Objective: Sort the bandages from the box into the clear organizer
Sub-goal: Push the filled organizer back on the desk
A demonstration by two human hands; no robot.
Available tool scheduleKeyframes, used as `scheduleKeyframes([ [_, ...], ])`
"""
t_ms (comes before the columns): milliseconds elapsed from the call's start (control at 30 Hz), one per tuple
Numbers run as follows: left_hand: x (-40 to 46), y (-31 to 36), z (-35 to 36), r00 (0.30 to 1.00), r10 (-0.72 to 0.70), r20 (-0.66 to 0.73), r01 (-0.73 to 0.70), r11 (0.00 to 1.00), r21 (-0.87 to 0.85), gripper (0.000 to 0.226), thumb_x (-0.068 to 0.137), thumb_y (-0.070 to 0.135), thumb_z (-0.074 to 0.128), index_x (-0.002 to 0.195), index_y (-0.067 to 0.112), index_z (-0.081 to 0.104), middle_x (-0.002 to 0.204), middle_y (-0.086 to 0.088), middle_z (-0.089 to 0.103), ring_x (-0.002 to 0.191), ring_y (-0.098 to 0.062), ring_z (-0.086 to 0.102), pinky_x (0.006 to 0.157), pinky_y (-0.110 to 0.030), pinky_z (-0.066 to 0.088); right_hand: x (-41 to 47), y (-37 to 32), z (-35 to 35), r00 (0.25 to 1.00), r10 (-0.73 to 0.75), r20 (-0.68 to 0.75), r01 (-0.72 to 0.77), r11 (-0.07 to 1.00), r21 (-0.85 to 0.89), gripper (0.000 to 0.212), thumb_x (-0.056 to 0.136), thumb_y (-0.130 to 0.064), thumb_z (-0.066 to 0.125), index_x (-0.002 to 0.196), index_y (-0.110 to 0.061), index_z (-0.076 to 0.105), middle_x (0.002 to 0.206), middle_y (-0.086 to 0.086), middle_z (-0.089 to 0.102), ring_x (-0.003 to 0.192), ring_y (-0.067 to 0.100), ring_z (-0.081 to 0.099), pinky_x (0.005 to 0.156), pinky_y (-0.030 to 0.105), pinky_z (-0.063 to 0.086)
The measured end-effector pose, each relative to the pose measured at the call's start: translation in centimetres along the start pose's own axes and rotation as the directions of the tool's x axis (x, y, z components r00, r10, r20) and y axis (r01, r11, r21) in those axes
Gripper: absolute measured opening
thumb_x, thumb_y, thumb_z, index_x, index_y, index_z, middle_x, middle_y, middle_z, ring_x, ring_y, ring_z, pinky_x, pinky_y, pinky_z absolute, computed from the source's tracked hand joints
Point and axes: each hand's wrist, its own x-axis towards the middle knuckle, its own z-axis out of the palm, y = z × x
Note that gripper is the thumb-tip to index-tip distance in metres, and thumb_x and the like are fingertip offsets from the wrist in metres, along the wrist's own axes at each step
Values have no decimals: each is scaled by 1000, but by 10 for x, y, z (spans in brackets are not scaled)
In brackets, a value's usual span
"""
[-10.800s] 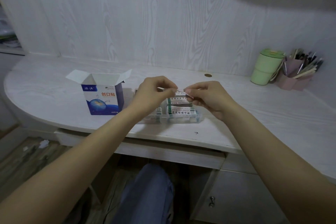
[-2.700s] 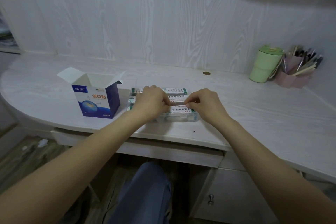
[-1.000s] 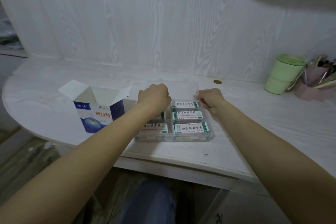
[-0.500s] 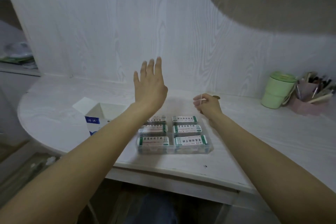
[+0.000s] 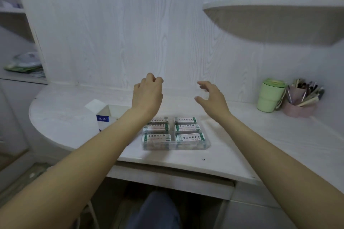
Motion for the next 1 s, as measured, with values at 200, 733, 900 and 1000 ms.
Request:
scheduleKeyframes([
  [200, -32, -4, -7, 996, 76, 37, -77, 997, 24, 22, 95, 6, 49, 115, 8, 59, 124, -11, 51, 106, -31, 48, 85, -35, 38, -31, -18, -4, 968, -208, 143, 248, 889, -385, 27, 97, -18, 50, 122, -17, 60, 126, 4, 55, 119, 21, 47, 100, 36, 36],
  [733, -91, -25, 18, 956, 32, 290, -44, 998, 38, 46, 91, 0, 49, 135, 9, 41, 133, -12, 48, 115, -28, 50, 90, -37, 47, -99, -5, 15, 941, -139, 310, 294, 788, -541, 35, 93, -14, 47, 128, -15, 49, 129, 3, 50, 115, 21, 47, 85, 33, 44],
  [900, -97, -33, 17, 963, 107, 247, -137, 985, 108, 43, 93, 12, 53, 135, 13, 46, 136, -7, 50, 123, -24, 45, 104, -33, 34, -105, 1, 21, 938, -98, 333, 277, 791, -546, 40, 93, -14, 48, 133, -16, 45, 129, 4, 50, 112, 22, 49, 85, 34, 45],
  [1000, -98, -32, 18, 940, 223, 258, -261, 958, 122, 46, 94, 12, 48, 140, 14, 43, 141, -6, 47, 132, -21, 37, 115, -33, 15, -107, 3, 22, 931, -80, 356, 272, 802, -532, 44, 93, -16, 50, 137, -16, 44, 135, 4, 47, 119, 22, 47, 94, 35, 44],
])
